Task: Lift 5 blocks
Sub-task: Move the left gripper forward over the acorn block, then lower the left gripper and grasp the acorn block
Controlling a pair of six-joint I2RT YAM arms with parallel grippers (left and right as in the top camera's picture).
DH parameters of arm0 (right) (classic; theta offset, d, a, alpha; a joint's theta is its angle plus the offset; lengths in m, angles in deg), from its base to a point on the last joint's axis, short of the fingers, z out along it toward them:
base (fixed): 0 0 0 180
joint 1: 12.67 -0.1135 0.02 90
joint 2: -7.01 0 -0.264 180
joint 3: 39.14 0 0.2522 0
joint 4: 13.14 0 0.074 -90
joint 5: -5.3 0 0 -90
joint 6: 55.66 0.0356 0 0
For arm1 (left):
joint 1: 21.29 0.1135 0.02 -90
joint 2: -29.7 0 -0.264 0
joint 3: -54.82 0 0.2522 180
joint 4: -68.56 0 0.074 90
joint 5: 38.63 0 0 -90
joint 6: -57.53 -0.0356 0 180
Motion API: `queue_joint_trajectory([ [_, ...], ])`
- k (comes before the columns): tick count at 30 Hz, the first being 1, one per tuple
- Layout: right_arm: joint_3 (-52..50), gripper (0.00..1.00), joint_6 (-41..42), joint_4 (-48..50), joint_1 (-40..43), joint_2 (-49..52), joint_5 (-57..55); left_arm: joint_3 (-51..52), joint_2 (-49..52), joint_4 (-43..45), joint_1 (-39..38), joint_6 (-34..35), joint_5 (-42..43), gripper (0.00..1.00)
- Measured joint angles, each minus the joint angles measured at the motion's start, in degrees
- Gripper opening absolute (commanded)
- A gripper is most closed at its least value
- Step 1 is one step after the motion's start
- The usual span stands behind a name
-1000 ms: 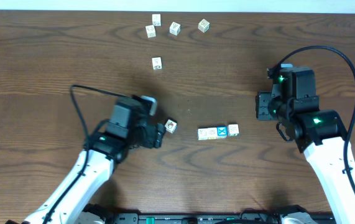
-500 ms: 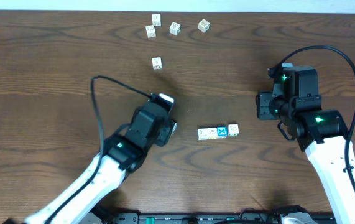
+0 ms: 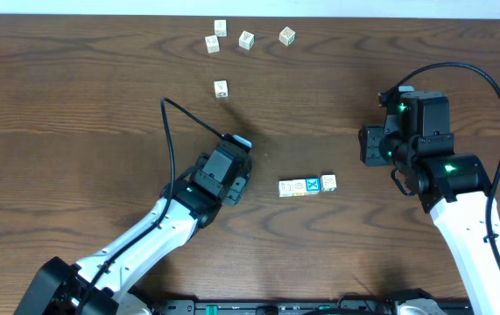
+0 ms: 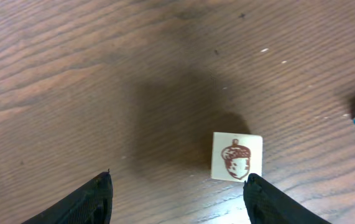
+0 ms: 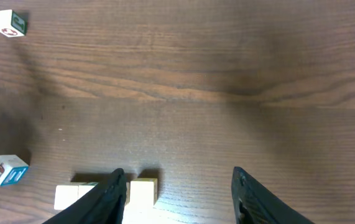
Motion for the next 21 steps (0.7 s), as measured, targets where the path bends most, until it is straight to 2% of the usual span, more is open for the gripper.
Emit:
queue_joint_trajectory([
  [11, -1.25, 0.57, -0.02, 2.58, 0.0, 0.0, 0.0, 0.0, 0.0, -0.33, -0.17, 0.02, 9.01, 0.66],
  [21, -4.04, 0.57, -0.02, 3.98, 0.0, 0.0, 0.0, -0.07, 5.66, 1.92, -0.17, 0.04, 10.73, 0.64],
])
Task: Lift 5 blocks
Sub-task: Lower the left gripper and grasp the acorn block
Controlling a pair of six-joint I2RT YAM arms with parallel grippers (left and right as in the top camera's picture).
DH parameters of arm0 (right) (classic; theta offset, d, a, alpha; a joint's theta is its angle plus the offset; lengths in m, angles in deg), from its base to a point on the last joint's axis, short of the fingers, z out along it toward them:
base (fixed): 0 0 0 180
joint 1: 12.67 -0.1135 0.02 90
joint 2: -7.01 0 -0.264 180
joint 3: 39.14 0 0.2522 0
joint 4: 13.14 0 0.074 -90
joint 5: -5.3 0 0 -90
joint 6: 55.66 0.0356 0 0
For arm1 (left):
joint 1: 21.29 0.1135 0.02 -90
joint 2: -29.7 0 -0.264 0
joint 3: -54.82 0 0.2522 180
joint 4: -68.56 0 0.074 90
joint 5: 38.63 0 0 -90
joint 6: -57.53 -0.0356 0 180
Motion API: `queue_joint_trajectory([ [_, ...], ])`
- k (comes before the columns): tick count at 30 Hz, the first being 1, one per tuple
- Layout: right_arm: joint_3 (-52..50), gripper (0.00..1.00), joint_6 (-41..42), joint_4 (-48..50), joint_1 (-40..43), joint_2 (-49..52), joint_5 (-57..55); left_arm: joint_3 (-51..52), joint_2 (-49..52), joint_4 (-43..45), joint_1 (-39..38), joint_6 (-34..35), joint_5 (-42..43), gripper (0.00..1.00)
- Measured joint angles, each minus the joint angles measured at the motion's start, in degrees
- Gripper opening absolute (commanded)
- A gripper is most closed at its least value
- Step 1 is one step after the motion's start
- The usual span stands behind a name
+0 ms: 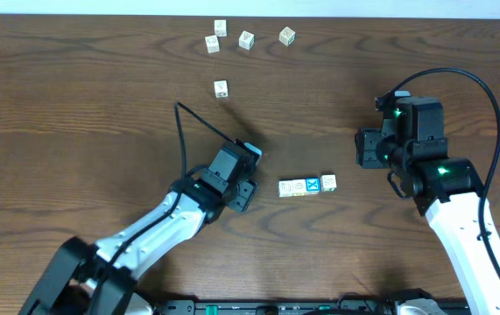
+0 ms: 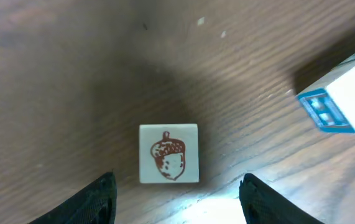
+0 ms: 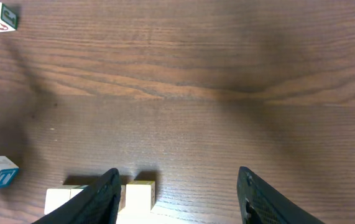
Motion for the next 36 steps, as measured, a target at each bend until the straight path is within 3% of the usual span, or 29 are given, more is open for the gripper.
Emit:
queue_joint_trajectory([
  [11, -0.04, 0.58, 0.0, 0.28, 0.0, 0.0, 0.0, 0.0, 2.75, 2.56, 0.0, 0.0, 0.59, 0.64],
  [14, -0.04, 0.57, 0.0, 0.28, 0.0, 0.0, 0.0, 0.0, 2.75, 3.45, 0.0, 0.15, 0.59, 0.56],
  [36, -0.04, 0.56, 0.0, 0.28, 0.0, 0.0, 0.0, 0.0, 2.75, 3.58, 0.0, 0.0, -3.98, 0.41],
])
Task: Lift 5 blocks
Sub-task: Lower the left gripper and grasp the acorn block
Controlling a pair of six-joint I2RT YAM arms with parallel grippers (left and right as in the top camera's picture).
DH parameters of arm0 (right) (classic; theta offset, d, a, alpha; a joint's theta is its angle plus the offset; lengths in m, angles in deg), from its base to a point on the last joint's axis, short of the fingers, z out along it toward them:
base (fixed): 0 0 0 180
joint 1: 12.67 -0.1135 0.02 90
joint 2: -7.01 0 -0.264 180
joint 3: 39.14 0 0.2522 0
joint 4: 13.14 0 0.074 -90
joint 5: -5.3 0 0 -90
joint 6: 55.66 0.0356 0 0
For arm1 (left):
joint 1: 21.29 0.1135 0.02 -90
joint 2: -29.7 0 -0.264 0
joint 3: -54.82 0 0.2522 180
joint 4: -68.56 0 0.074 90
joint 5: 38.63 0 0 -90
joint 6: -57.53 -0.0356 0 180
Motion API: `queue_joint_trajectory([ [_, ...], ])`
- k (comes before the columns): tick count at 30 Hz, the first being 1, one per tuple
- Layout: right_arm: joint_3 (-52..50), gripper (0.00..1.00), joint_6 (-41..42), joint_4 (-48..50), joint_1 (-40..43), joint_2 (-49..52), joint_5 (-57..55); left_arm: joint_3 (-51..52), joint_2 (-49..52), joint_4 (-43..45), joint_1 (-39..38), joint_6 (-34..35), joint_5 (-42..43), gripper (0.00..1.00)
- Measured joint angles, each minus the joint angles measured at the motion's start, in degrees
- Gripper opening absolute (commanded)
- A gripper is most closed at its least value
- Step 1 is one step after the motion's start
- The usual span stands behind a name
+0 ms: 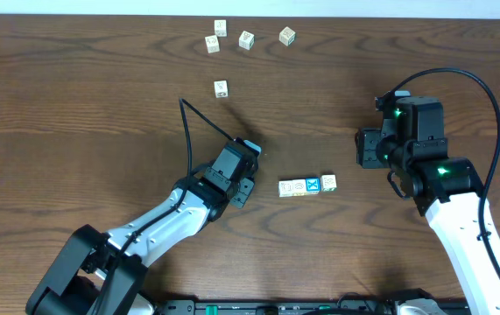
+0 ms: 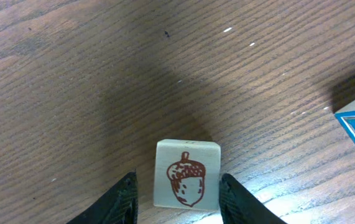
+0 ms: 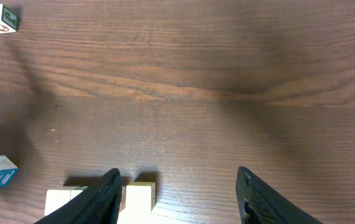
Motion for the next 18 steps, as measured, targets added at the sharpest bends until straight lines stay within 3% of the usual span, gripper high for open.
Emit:
queue_joint_trajectory([
  [7, 0.0, 0.55, 0.0, 0.0, 0.0, 0.0, 0.0, -0.02, 0.0, 0.0, 0.0, 0.09, -0.44, 0.3],
  [10, 0.0, 0.55, -0.02, 0.0, 0.0, 0.0, 0.0, -0.02, 0.0, 0.11, 0.0, 0.31, -0.79, 0.13],
  [18, 0.0, 0.54, 0.0, 0.0, 0.0, 0.0, -0.02, -0.13, 0.0, 0.2, 0.0, 2.89, -0.92, 0.11],
])
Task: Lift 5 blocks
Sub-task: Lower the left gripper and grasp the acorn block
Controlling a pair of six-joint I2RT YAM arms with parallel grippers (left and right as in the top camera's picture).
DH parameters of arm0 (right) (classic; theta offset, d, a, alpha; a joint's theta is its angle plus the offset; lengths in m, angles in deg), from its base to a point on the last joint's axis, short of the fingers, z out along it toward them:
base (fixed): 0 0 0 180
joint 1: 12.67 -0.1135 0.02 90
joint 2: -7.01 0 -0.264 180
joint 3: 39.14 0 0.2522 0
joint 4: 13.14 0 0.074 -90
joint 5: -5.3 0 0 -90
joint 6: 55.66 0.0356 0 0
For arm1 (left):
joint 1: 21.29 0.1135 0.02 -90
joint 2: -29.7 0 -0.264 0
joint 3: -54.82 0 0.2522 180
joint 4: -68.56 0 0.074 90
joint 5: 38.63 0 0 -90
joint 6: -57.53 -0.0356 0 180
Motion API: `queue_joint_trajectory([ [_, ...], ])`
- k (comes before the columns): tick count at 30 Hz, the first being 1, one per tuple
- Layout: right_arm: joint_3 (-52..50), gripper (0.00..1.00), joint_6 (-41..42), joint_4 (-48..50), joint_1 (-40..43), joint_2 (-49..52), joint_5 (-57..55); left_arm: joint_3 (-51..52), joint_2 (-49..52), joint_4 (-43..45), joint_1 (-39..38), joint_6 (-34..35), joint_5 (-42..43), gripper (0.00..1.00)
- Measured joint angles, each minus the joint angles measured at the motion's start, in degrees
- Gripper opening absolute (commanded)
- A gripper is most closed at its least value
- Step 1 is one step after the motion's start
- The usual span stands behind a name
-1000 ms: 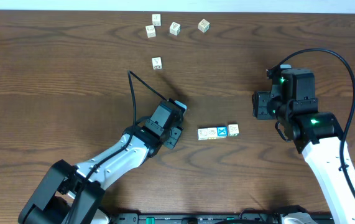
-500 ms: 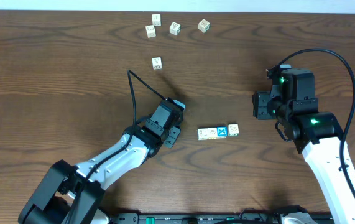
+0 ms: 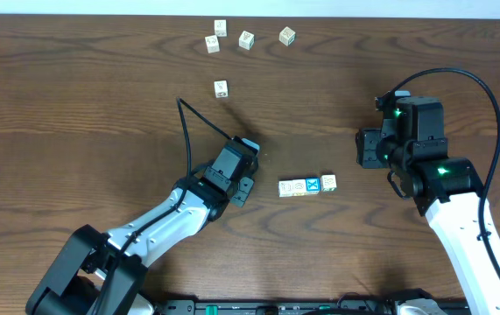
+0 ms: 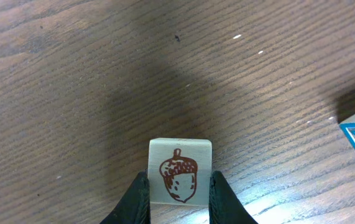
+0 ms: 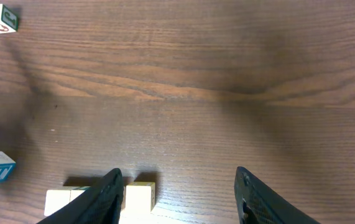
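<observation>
A pale wooden block with a brown acorn drawing point(image 4: 180, 169) sits between the fingers of my left gripper point(image 4: 178, 200), which is shut on its two sides. Whether it is off the table cannot be told. In the overhead view the left gripper point(image 3: 242, 182) is just left of a row of blocks point(image 3: 306, 185), and the acorn block is hidden under it. The right wrist view shows that block at its left edge. My right gripper point(image 5: 178, 194) is open and holds nothing, above the table to the right of the row point(image 5: 140, 196).
A blue-edged block of the row lies close on the right of the left gripper. One loose block point(image 3: 221, 87) lies farther back, and three more point(image 3: 246, 39) stand near the far edge. A green-sided block point(image 5: 0, 17) shows top left.
My left fingers stood slightly apart from the acorn block's sides and now press against them. The right arm and the other blocks have not moved.
First my left gripper was wide open with the acorn block ahead, near its right finger. Then the block lay centred between the open fingers. After that the fingers were close around it, and now they are shut on it. The right gripper stayed open.
</observation>
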Motion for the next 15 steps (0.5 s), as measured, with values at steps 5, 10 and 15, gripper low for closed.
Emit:
queue_joint_trajectory([
  [5, 0.0, 0.55, -0.02, 0.0, 0.0, 0.0, 0.0, 0.0, 0.0, -0.04, 0.0, 2.95, -0.09, 0.11],
  [10, 0.0, 0.54, 0.0, 0.0, 0.0, 0.0, -0.02, -0.13, -0.11, -0.42, -0.11, 4.42, 0.81, 0.11],
  [15, 0.0, 0.54, 0.0, 0.0, 0.0, 0.0, -0.02, -0.15, -0.79, -1.55, -1.7, 5.07, 1.66, 0.12],
])
